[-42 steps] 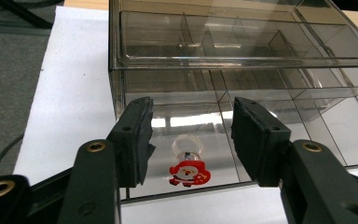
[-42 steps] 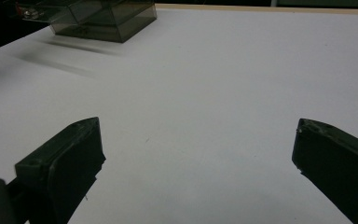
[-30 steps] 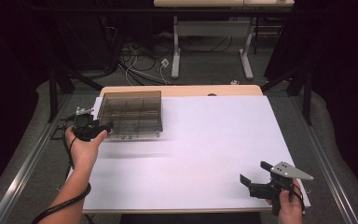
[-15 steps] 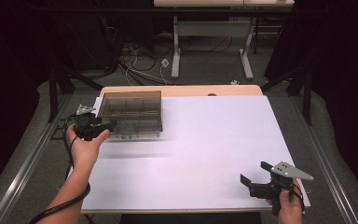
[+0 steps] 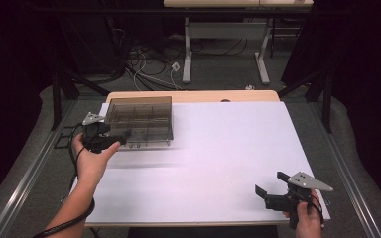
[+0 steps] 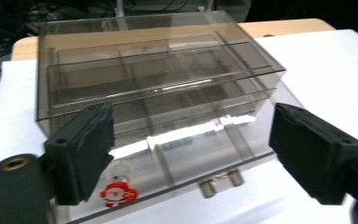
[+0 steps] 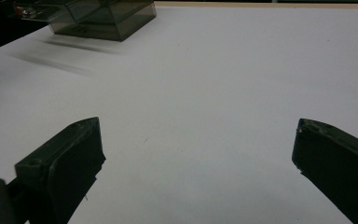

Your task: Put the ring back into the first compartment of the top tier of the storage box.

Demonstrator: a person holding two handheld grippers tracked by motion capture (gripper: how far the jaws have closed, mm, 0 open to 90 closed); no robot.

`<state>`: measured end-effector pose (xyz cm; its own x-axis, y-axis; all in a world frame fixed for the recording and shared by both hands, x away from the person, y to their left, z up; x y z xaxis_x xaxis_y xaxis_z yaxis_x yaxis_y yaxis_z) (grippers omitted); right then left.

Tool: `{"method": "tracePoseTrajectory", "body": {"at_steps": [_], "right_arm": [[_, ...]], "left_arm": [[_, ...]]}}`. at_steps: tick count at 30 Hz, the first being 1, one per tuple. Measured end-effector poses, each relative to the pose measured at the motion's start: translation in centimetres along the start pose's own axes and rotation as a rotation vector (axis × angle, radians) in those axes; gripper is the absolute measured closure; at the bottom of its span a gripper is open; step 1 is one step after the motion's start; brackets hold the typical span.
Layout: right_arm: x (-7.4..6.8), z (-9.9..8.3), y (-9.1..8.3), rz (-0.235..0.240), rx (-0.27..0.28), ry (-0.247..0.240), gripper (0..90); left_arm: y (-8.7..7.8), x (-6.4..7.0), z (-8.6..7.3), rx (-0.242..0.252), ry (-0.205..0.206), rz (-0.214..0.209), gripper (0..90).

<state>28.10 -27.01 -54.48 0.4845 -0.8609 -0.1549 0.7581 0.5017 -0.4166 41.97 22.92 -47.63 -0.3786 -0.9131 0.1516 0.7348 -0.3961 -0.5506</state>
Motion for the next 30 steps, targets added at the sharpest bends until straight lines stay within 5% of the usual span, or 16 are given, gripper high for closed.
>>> {"method": "tracePoseTrajectory", "body": {"at_steps": [2, 3, 6, 12, 13, 18, 30], "right_arm": [[0.0, 0.1, 0.2, -0.003, 0.033, 0.004, 1.4], [0.0, 0.0, -0.1, -0.003, -0.003, 0.000, 1.4], [0.0, 0.0, -0.1, 0.000, 0.007, -0.001, 1.4], [0.0, 0.1, 0.0, -0.001, 0.009, -0.002, 1.4], [0.0, 0.1, 0.0, -0.001, 0.009, -0.002, 1.4], [-0.2, 0.2, -0.1, 0.000, 0.005, -0.014, 1.4], [-0.3, 0.2, -0.2, 0.000, 0.005, -0.012, 1.4]], "left_arm": [[-0.1, 0.7, -0.1, 0.007, 0.010, -0.026, 8.3], [-0.2, 1.0, -0.1, 0.010, 0.014, -0.032, 7.0], [-0.3, 1.7, -0.2, 0.017, 0.037, -0.055, 2.7], [-0.3, 1.7, -0.2, 0.017, 0.037, -0.055, 0.5], [-1.0, 3.6, -0.3, 0.057, 0.071, -0.111, 0.5], [-1.8, 5.5, -0.6, 0.099, 0.116, -0.187, 0.5], [-2.5, 8.3, -2.9, 0.146, 0.196, -0.286, 0.5]]}}
Point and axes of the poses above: each handheld gripper's, and its own axes: y roughly forward along the jaws, z roughly out of its top, x roughly to its right, the point moved 5 cm from there along y, roughly forward along the jaws
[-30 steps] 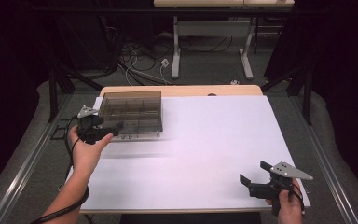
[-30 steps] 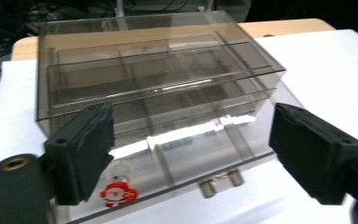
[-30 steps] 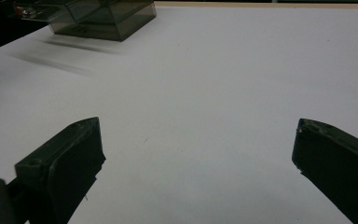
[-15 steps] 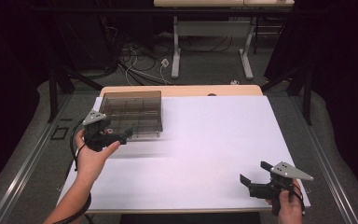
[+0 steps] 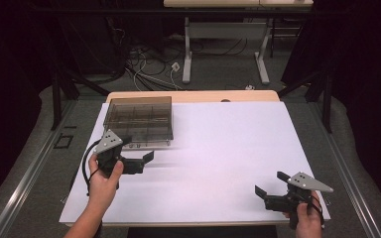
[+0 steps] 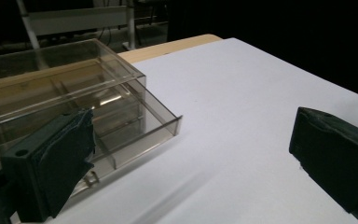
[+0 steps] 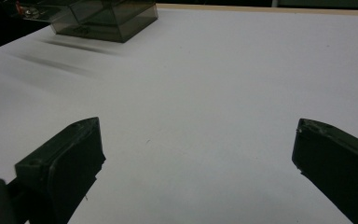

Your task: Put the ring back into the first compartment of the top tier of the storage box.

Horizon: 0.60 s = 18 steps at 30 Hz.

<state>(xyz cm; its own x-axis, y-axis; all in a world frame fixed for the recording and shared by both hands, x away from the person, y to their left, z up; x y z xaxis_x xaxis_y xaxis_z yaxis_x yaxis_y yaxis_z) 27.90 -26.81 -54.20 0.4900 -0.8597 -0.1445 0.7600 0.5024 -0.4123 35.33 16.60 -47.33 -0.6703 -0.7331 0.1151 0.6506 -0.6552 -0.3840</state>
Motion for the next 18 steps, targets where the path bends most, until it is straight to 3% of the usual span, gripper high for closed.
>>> {"method": "tracePoseTrajectory", "body": {"at_steps": [12, 18], "right_arm": [[0.0, 0.0, 0.0, -0.001, 0.003, -0.003, 1.4], [0.0, 0.0, 0.0, 0.001, 0.000, -0.005, 1.4]], "left_arm": [[-0.1, 1.7, -1.9, 0.015, 0.022, -0.057, 0.4], [-0.2, 2.4, -3.6, 0.017, 0.033, -0.082, 0.5]]}}
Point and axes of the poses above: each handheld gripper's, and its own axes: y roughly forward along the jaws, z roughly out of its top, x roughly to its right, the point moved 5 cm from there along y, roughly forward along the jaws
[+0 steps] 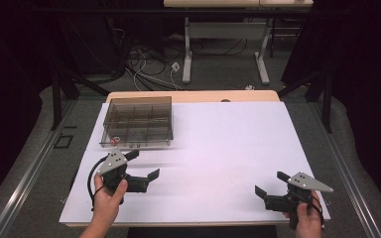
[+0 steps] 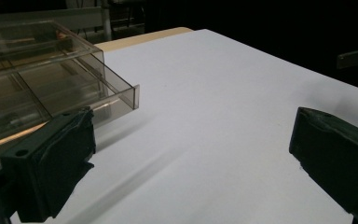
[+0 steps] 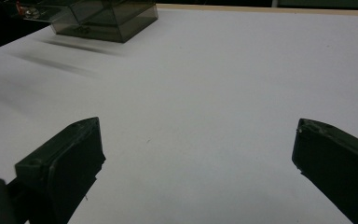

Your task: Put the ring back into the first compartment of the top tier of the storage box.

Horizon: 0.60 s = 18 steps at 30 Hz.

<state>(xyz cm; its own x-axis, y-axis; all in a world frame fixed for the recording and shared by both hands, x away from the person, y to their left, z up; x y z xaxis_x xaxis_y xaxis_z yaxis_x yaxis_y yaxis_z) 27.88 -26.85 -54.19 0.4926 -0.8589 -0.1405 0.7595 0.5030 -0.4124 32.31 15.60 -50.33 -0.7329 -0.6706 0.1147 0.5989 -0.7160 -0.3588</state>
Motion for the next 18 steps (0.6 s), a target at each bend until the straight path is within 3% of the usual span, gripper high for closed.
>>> {"method": "tracePoseTrajectory", "body": {"at_steps": [18], "right_arm": [[-0.1, -0.1, 0.3, 0.007, -0.009, -0.002, 1.4]], "left_arm": [[0.7, 0.5, -3.4, -0.026, -0.026, -0.017, 0.5]]}}
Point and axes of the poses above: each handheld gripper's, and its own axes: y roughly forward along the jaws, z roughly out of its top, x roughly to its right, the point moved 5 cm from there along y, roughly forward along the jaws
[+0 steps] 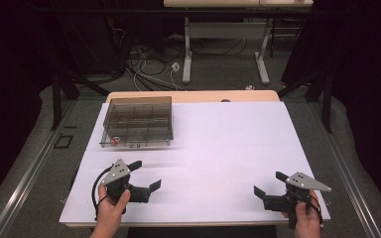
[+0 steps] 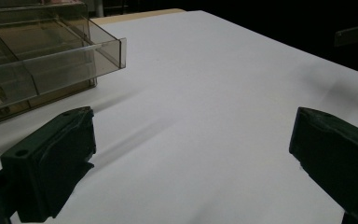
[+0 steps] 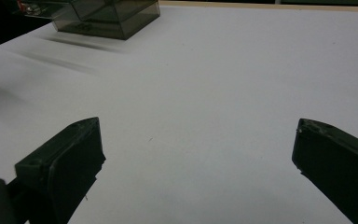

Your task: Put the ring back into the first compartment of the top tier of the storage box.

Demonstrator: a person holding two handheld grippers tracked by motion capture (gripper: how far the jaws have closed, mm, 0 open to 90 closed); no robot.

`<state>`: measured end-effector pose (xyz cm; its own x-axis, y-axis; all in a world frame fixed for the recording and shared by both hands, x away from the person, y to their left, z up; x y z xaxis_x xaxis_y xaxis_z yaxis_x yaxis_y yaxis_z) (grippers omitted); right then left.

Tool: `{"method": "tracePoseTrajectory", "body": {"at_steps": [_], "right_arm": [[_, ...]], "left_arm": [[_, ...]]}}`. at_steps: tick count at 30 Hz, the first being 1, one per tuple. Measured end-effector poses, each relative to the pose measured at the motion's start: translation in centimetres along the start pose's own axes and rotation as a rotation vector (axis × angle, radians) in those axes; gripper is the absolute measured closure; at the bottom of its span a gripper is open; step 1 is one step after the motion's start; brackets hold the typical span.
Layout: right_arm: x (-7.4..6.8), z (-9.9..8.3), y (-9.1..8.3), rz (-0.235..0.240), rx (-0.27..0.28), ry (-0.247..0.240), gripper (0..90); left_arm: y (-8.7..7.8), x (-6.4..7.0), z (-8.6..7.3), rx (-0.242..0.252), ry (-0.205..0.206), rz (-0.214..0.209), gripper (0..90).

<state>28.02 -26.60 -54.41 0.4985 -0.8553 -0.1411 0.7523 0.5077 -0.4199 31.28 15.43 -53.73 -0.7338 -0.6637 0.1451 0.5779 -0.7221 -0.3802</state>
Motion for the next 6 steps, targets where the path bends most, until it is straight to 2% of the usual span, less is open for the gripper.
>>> {"method": "tracePoseTrajectory", "body": {"at_steps": [6], "right_arm": [[0.00, 0.02, 0.02, 0.001, 0.000, -0.003, 1.4]], "left_arm": [[0.35, 0.13, -0.43, -0.021, 0.024, 0.001, 0.5]]}}
Point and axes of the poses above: each handheld gripper's, and its own axes: y roughly forward along the jaws, z roughly out of its top, x roughly to its right, the point moved 5 cm from there along y, roughly forward along the jaws
